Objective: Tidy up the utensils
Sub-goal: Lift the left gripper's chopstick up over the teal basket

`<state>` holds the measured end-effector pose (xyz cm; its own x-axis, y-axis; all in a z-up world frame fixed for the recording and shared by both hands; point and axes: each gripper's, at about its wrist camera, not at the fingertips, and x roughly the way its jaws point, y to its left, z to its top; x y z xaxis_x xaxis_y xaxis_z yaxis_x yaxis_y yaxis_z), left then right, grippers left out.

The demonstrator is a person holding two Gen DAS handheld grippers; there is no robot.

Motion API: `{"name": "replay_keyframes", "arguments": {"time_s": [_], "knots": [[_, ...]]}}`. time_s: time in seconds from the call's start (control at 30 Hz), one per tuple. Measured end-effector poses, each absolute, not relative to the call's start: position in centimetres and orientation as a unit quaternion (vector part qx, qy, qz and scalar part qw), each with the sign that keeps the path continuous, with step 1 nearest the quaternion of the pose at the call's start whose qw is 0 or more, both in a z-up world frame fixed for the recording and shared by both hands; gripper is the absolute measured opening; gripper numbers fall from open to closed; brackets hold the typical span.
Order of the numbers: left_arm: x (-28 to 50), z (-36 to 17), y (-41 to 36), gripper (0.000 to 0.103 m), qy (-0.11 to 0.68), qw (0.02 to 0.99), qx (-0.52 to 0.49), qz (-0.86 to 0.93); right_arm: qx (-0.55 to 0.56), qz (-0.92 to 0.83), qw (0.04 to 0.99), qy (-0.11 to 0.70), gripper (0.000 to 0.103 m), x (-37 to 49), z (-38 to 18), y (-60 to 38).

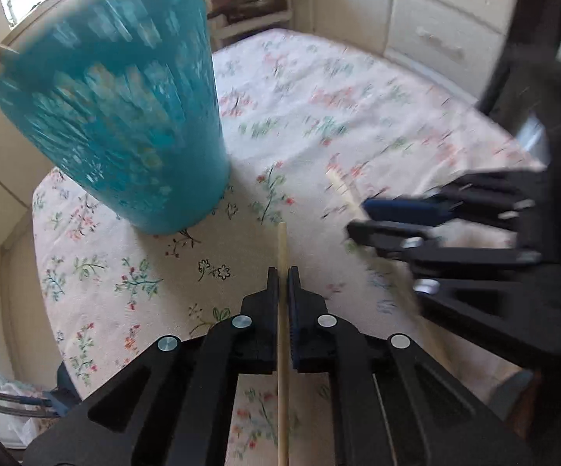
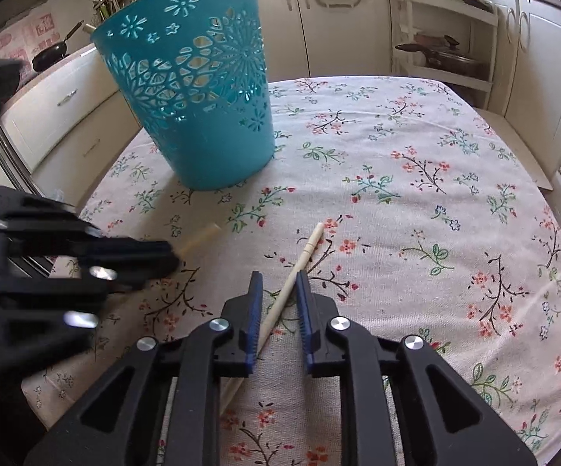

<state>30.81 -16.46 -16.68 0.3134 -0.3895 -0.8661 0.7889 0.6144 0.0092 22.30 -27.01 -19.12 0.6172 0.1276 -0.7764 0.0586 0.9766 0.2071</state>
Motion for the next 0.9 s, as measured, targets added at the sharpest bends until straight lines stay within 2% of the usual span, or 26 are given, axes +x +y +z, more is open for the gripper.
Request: {"name": "replay_keyframes", "arguments": {"time_s": [0.17, 0.33, 0.43, 0.63, 0.77, 0.9], "knots": [[32.0, -8.0, -12.4, 0.005, 0.412, 0.807, 0.097, -0.411, 0.096, 0.024, 0.894, 0.437, 0.024, 22.3, -19.1, -26.6], [34.5, 1.2, -9.4, 0.005, 0.338, 0.853, -0.005, -0.398, 0.099, 0.026, 0.894, 0.436, 0.025, 22.3, -19.1, -26.7], [36.1, 4.8, -9.3, 0.005, 0.291, 0.881, -0.046, -0.370, 0.097, 0.025, 0.894, 0.436, 0.025, 22.3, -19.1, -26.8], [39.4, 6.9, -10.9, 0.005, 0.216, 0.922, -0.094, -0.306, 0.096, 0.025, 0.894, 0.437, 0.025, 22.3, -19.0, -26.7], [42.4, 5.6, -12.8, 0.005, 0.180, 0.947, -0.113, -0.242, 0.093, 0.024, 0.894, 0.437, 0.025, 22.3, -19.0, -26.7], [44.8, 3.1, -13.7, 0.005, 0.184, 0.953, -0.132, -0.201, 0.093, 0.024, 0.894, 0.437, 0.025, 22.3, -19.0, -26.7]]}}
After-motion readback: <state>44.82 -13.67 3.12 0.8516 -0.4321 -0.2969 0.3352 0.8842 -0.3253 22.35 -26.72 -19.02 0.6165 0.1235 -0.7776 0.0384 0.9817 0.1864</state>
